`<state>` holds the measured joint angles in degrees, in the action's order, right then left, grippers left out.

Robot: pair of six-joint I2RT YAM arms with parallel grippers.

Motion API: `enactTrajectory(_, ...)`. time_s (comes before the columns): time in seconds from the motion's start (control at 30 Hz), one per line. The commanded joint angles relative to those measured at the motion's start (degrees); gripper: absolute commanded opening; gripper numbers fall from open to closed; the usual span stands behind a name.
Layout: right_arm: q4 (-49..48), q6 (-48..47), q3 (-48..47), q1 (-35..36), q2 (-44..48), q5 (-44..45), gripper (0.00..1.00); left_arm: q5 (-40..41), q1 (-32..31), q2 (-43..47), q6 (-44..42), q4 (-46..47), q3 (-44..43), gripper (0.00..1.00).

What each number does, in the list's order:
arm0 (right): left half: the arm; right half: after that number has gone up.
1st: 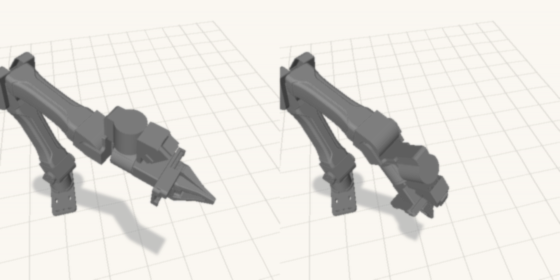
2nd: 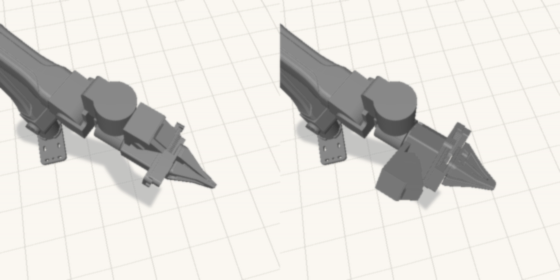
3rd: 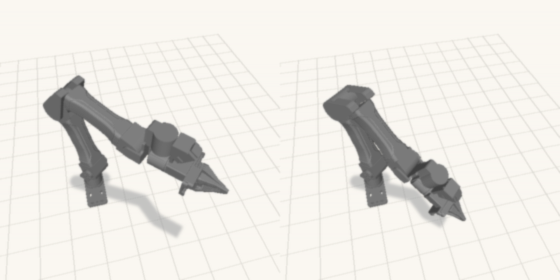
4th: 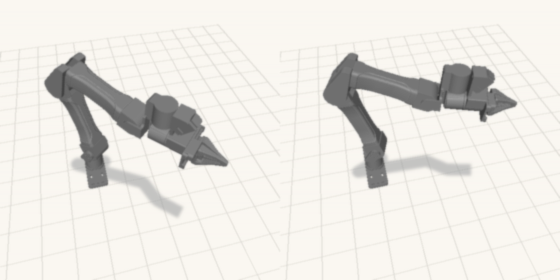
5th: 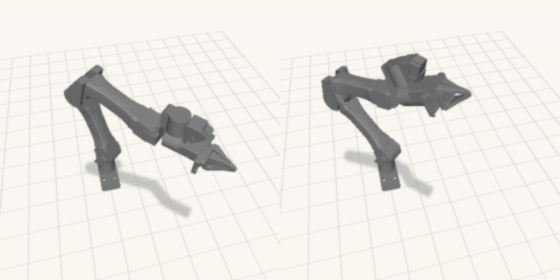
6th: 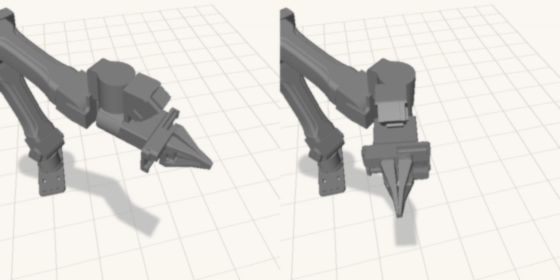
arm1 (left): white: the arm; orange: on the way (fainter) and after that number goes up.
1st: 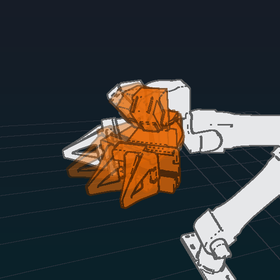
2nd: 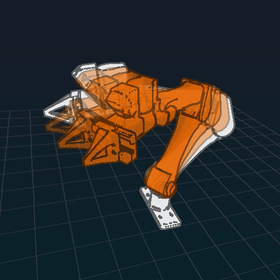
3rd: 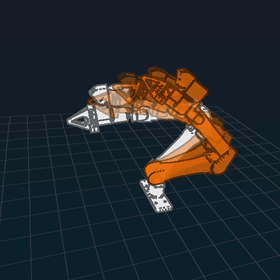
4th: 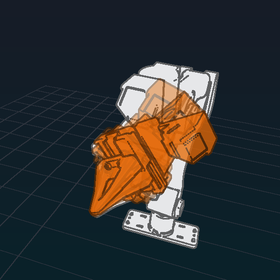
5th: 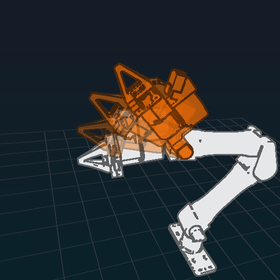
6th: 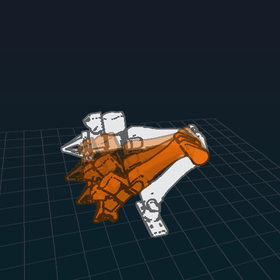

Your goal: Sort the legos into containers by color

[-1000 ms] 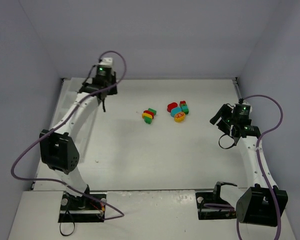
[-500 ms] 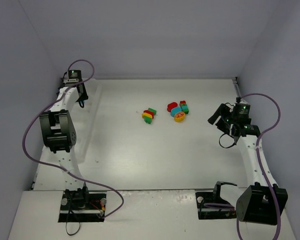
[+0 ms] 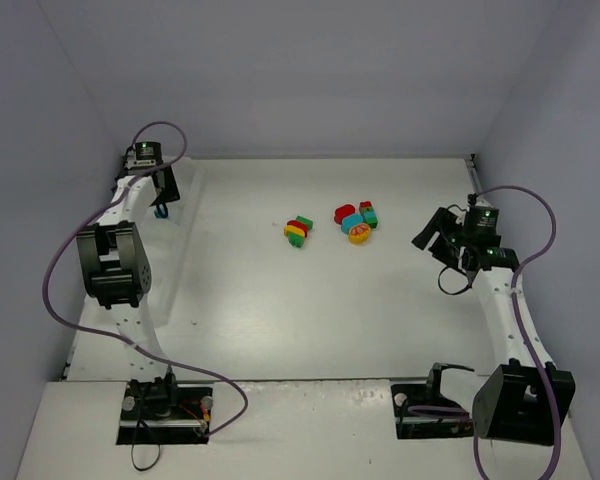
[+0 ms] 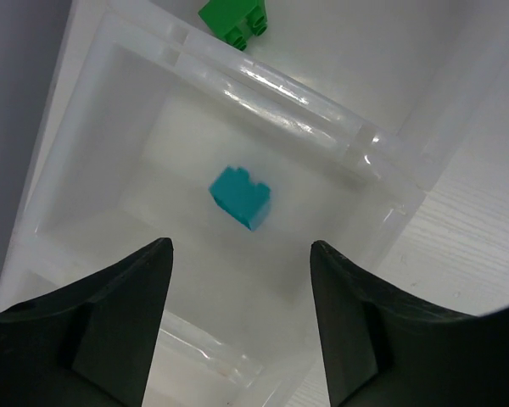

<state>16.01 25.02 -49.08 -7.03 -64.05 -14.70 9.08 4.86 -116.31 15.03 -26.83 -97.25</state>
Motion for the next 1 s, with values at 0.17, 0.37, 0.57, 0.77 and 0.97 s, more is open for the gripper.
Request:
enactTrajectory(0.17,-4.14,0.38,-4.53,6.67,-1.95,2.11,0.63,-4.5,-0.9,14.0,4.12,1.25,0.83,0.64)
enactTrajectory(0.37,-5.46,1.71,-7.52,16.34,-7.04,9.68,0.66,-8.2,-9.15,24.1,6.15,-0.41,6.45,0.69)
enactTrajectory(0.57,-7.04,-2.94,-11.56,19.06,-14.51,13.11,0.7,-16.1,-15.23,34.74,9.48,-0.94,17.68,0.83)
enactTrajectory(0.77,-7.4,-10.06,-18.31,21.96,-24.18,13.91,0.73,-19.28,-17.43,45.99,11.42,-4.01,26.31,0.84)
enactTrajectory(0.97,-7.31,-21.48,-27.45,25.65,-34.27,14.52,0.76,-20.24,-17.7,53.9,12.13,-6.83,32.91,0.84)
